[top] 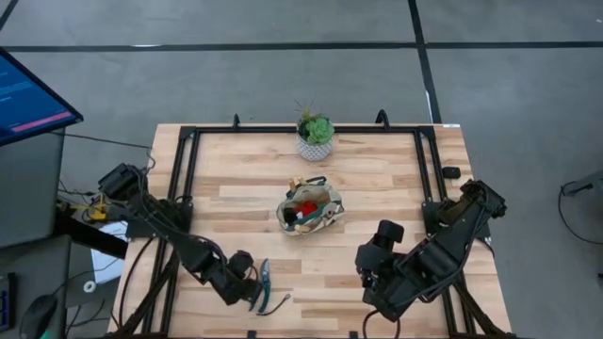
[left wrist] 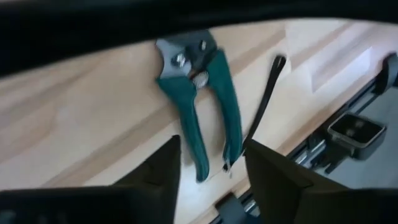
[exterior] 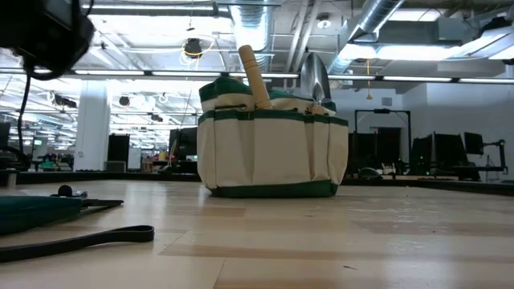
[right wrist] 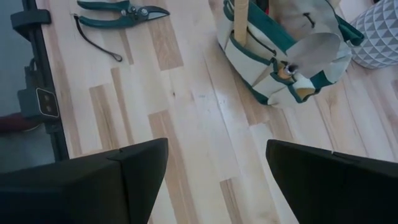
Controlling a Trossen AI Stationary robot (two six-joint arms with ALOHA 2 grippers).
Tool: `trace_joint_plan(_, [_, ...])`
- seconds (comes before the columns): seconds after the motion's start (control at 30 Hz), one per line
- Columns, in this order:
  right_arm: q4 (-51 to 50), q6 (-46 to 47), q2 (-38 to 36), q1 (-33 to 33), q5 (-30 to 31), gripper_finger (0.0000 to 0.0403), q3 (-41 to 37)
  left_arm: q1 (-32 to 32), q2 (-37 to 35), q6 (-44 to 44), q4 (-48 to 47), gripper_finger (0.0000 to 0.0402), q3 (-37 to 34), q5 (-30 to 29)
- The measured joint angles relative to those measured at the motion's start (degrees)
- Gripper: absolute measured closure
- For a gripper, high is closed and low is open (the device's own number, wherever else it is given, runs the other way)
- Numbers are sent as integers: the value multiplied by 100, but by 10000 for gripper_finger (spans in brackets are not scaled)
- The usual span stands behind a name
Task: Pick & Place Garden tools in Gardening bag
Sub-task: Put the shear scissor into the gardening bag
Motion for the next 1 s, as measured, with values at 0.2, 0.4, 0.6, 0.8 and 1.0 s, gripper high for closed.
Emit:
trace_joint_plan(0.2, [3,9,0,-6,2,138,0,-132,0,-241,-17,210,-94,115])
trace_joint_plan(0.4, [2,9,2,-26,2,138,0,-133,32,-324,13,206,-114,112])
trace_joint_plan(0.6, [1,-27,2,-89,3,138,0,-124,334,-341,369,206,-118,119])
trace_joint_plan(0.8, [-19,-33,2,-125,4,138,0,-122,755,-383,585,206,-118,506])
trace_joint_plan(1.0, [-22,-33,2,-125,4,138,0,-92,1021,-382,1047,206,-83,862])
